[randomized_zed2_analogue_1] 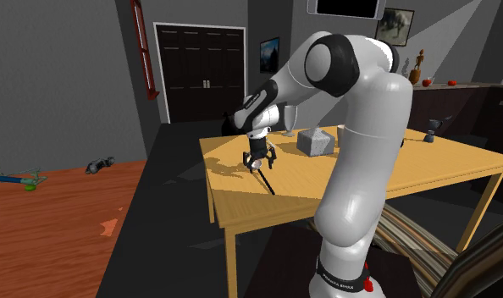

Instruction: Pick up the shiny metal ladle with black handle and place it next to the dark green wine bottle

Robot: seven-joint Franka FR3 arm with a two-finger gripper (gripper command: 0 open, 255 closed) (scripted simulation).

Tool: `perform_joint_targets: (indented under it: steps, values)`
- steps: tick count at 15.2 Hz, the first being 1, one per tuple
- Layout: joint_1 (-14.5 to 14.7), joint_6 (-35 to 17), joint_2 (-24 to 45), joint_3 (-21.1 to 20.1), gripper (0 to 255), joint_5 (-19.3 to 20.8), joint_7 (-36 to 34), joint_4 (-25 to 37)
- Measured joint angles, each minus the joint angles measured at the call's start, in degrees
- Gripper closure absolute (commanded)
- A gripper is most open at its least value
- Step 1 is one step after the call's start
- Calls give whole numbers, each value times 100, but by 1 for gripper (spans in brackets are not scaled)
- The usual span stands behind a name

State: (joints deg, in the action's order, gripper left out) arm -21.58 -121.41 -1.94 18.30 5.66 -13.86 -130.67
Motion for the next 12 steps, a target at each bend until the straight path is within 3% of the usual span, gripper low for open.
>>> perform_joint_targets:
  steps: [4,11,12]
  values:
    - [-11,-308,145,14,0,-30,12,-168]
    - [-19,-377,168,23,0,-31,26,-211]
    - [-19,-377,168,23,255,-31,26,-211]
